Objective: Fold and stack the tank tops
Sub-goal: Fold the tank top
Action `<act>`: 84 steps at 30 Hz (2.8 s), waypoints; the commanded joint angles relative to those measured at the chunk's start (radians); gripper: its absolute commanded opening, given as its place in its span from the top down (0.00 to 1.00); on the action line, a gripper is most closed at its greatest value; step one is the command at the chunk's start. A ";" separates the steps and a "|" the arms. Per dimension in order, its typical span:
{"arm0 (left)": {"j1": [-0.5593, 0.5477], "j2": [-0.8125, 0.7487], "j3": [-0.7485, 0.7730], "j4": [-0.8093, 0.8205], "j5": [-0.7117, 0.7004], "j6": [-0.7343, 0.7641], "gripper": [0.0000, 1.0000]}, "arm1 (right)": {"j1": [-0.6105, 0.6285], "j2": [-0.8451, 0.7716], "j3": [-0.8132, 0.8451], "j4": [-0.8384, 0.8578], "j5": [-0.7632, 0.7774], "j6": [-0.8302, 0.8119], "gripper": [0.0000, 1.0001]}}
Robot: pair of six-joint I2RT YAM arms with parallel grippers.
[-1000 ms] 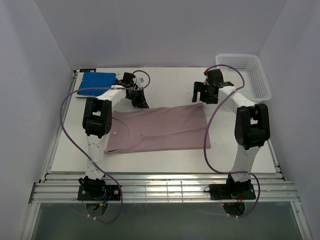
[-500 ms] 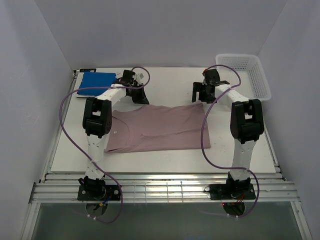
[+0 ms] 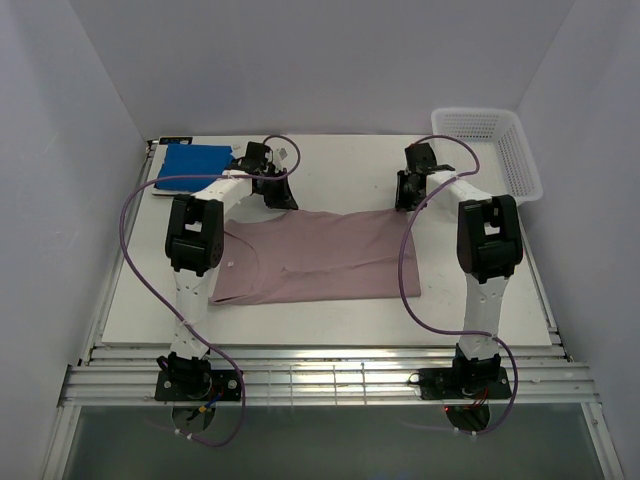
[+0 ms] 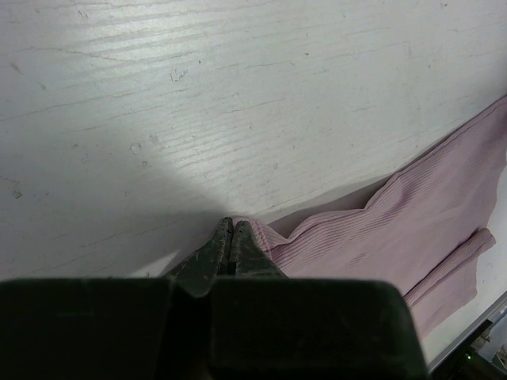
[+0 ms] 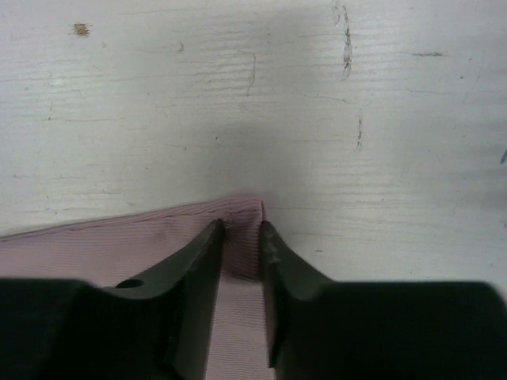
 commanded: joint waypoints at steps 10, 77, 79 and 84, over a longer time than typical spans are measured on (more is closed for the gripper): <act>-0.005 -0.097 -0.003 0.020 -0.024 0.022 1.00 | 0.003 -0.030 0.024 0.049 0.043 -0.026 0.92; -0.083 -0.895 -0.927 0.264 -0.042 -0.136 0.05 | -0.017 -0.736 -0.698 0.262 -0.239 -0.018 0.19; -0.083 -0.910 -0.901 0.263 -0.098 -0.128 0.02 | -0.012 -0.727 -0.672 0.273 -0.288 -0.030 0.10; -0.082 -0.814 -0.783 0.209 -0.281 -0.143 0.02 | 0.058 -0.601 -0.570 0.257 -0.343 -0.059 0.10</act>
